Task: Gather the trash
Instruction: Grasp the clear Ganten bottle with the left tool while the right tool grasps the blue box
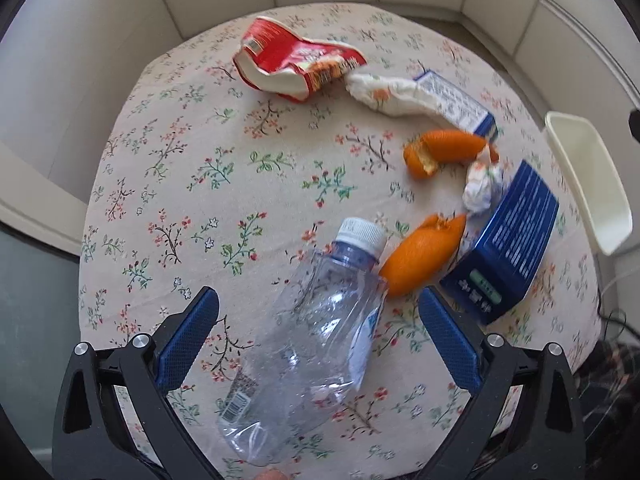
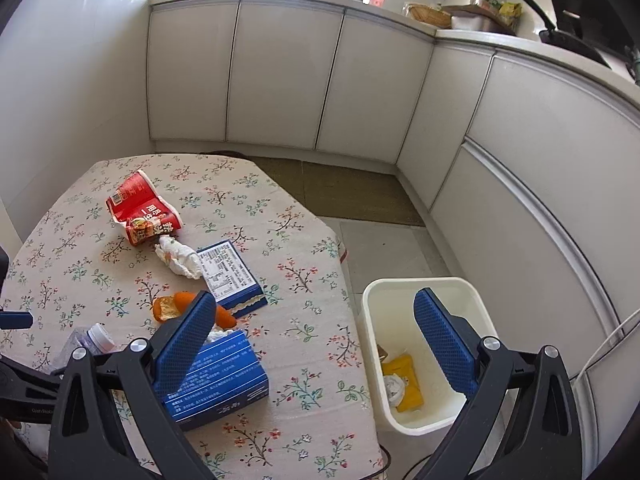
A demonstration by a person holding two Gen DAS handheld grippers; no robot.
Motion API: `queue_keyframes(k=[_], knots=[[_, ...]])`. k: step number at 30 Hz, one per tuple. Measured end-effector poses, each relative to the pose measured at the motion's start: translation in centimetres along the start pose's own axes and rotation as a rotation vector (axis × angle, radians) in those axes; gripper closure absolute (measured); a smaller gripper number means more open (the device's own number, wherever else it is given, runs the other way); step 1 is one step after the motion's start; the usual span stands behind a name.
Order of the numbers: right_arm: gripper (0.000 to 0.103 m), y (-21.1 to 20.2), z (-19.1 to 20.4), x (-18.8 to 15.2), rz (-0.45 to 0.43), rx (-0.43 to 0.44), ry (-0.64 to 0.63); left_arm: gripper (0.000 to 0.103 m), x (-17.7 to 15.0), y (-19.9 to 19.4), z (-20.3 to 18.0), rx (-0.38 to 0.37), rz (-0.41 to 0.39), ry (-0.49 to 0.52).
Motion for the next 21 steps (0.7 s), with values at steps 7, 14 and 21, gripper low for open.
queue_keyframes(k=[7, 14, 21], knots=[[0.007, 4.3, 1.8, -3.4, 0.247, 0.203, 0.157, 0.011, -2.1, 2.3, -0.4, -0.016, 0.144, 0.175], [0.007, 7.7, 2.7, -8.0, 0.459, 0.303, 0.314, 0.043, -4.1, 4.4, -0.8, -0.016, 0.243, 0.319], [0.007, 8.9, 4.5, -9.3, 0.553, 0.333, 0.392, 0.082, -4.3, 3.8, 0.6, -0.138, 0.199, 0.226]])
Point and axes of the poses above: each gripper's, at about its wrist camera, not at the fingertips, and y roughly the way its jaws point, z to its left, x to its top, the point moved 9 cm from there along y, roughly the way its jaws point, and after that the axes turned 5 degrees about -y, right-handed, at the moved point
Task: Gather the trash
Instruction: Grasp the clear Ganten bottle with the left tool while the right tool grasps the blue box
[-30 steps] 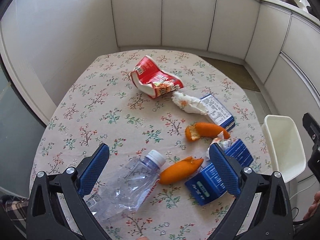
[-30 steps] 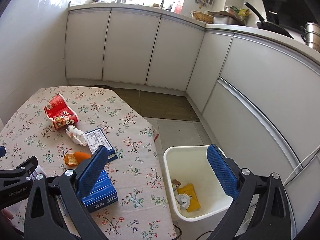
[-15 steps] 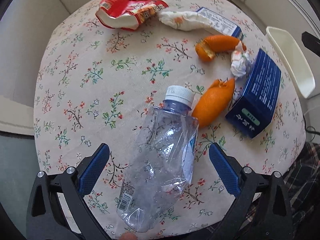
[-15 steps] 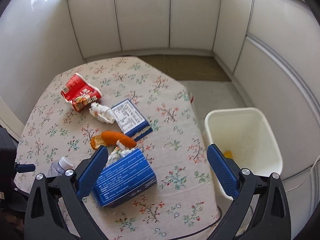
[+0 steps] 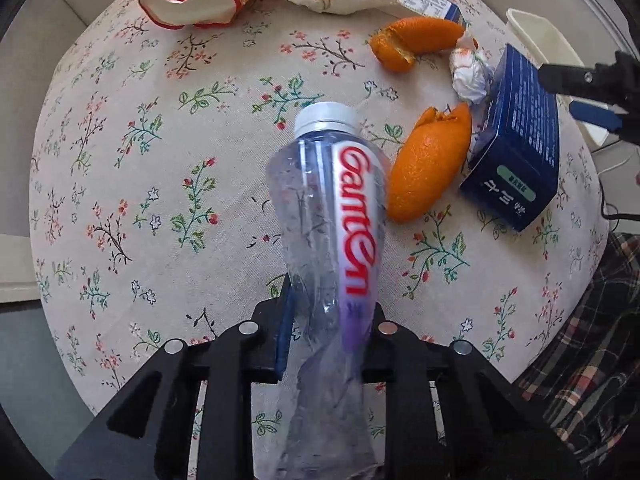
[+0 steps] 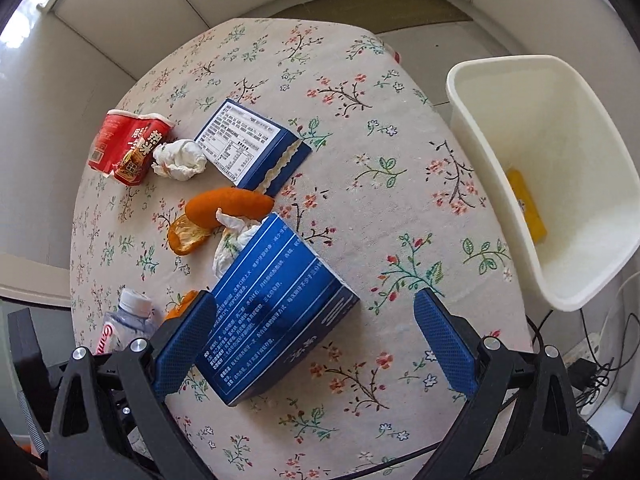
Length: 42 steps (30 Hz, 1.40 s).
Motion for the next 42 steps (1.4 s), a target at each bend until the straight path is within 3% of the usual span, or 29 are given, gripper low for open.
queue_keyframes(k=[7, 12, 14, 15, 20, 22, 25, 27, 28, 30, 33, 41, 42], knots=[[0.007, 1.7, 1.2, -0.2, 0.036, 0.031, 0.079, 0.082, 1.4, -3.6, 1.0, -0.068, -0.152, -0.079], [0.007, 1.8, 2.2, 0.4, 0.01, 0.029, 0.082, 0.082, 2.1, -5.9, 1.4, -0.079, -0.223, -0.091], [0.016, 2.0, 2.6, 0.5, 0.005, 0.034, 0.075, 0.082, 2.1, -6.6, 1.7, -0.078, -0.234, -0.095], [0.028, 2.1, 2.6, 0.5, 0.006, 0.029, 0.065, 0.082, 2.2, -6.9, 2.3, -0.077, -0.238, -0.098], [0.036, 1.9, 3.1, 0.6, -0.003, 0.059, 0.029, 0.082, 3.0, -7.3, 2.9, -0.087, -0.258, -0.13], [0.059, 1.5, 3.5, 0.7, -0.018, 0.083, 0.008, 0.082, 3.3, -7.4, 2.7, -0.09, -0.268, -0.14], [0.068, 0.7, 4.2, 0.8, -0.032, 0.086, -0.037, 0.082, 3.7, -7.7, 2.5, -0.104, -0.286, -0.154], [0.064, 1.2, 4.3, 0.2, 0.0, 0.096, -0.05, 0.082, 4.0, -7.5, 2.5, -0.109, -0.285, -0.164], [0.043, 1.2, 4.2, 0.1, 0.0, 0.098, -0.037, 0.082, 4.0, -7.5, 2.6, -0.109, -0.283, -0.169], [0.018, 1.4, 3.7, -0.4, 0.022, 0.096, 0.006, 0.082, 3.9, -7.4, 2.7, -0.107, -0.28, -0.175], [0.017, 1.7, 4.0, -0.9, 0.045, 0.124, 0.029, 0.082, 4.0, -7.5, 2.6, -0.114, -0.283, -0.178], [0.014, 4.0, 5.1, -3.5, 0.108, 0.027, -0.055, 0.082, 4.3, -7.3, 2.6, -0.128, -0.281, -0.183], [0.02, 4.0, 5.1, -3.4, 0.096, 0.026, -0.061, 0.082, 4.3, -7.3, 2.7, -0.129, -0.283, -0.188]])
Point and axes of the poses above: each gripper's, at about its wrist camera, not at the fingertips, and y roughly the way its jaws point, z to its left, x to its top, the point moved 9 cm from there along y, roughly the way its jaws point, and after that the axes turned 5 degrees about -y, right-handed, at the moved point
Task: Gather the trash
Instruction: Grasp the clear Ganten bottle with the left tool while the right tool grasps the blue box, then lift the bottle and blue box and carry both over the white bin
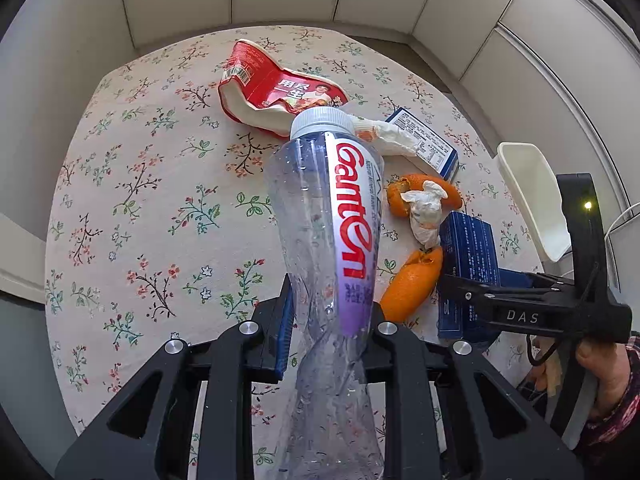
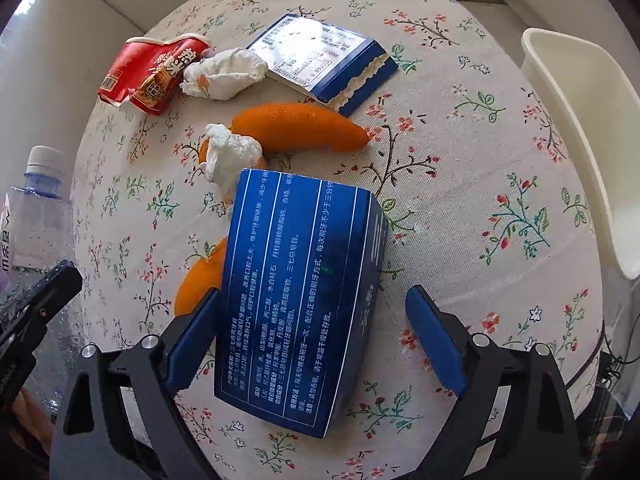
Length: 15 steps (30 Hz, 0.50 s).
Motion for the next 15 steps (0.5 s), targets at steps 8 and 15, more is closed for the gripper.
queue_keyframes(k=[8, 15], knots=[[0.045, -1.4, 0.8, 0.8, -0.035, 0.055, -0.039, 0.082, 0.8, -1.3, 0.6, -0.009, -0.059, -0.04], [0.047, -4.1, 2.4, 1.8, -0.115, 0.087, -0.09, 0.082, 1.7, -2.2, 1.1, -0.008, -0.106, -0.079]])
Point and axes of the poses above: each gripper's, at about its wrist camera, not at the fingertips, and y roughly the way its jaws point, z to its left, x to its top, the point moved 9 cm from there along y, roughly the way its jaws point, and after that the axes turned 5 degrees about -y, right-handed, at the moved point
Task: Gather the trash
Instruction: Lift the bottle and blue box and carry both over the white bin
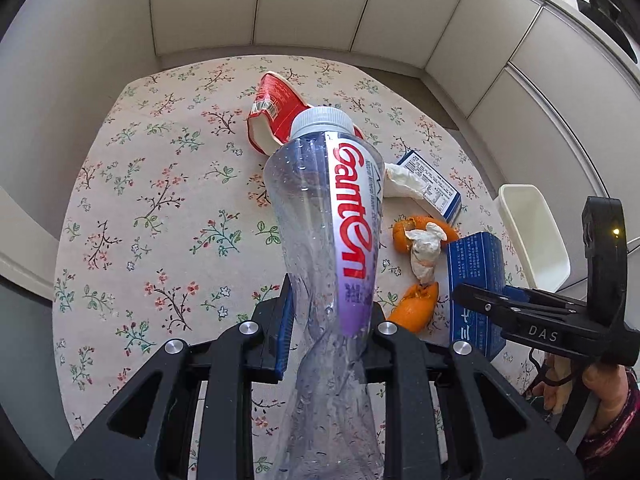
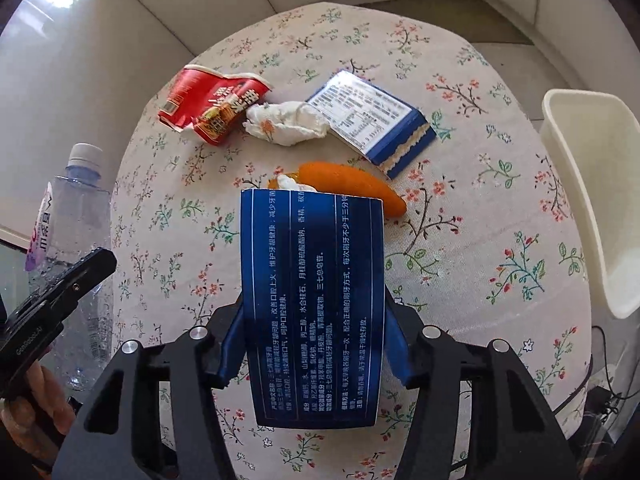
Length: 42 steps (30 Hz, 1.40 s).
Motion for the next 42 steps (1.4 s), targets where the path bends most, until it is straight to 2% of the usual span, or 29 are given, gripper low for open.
queue_keyframes(k=[10, 17, 23, 29, 36, 42], knots=[[0.047, -3.1, 0.6, 2.3, -0.101, 0.039, -0.019, 0.082, 1.2, -1.0, -0.6, -0.005, -0.059, -0.021], [0.047, -5.8, -0.9, 4.1, -0.187, 0.044, 0.0, 0.082, 2.4, -1.9, -2.0, -0.019, -0.123, -0.038], [0.047, -9.4, -3.4, 5.9, -0.3, -0.022, -0.011, 0.082, 3.7, -2.4, -4.3, -0.042, -0.18, -0.034], [0.047, -13.3, -6.8, 7.3, -0.41, -0.085, 0.01, 0.082, 4.3, -1.6, -6.9, -0.064, -0.191, -0.006], [0.047, -16.7, -11.3, 7.6, -0.491, -0.155, 0.054, 0.082, 4.4, -0.6, -9.2, -0.069, -0.2, 0.02], [0.047, -18.9, -15.7, 7.4, -0.559, -0.264, 0.081, 0.082, 4.4, -0.3, -11.4, -0.085, -0.215, 0.037]])
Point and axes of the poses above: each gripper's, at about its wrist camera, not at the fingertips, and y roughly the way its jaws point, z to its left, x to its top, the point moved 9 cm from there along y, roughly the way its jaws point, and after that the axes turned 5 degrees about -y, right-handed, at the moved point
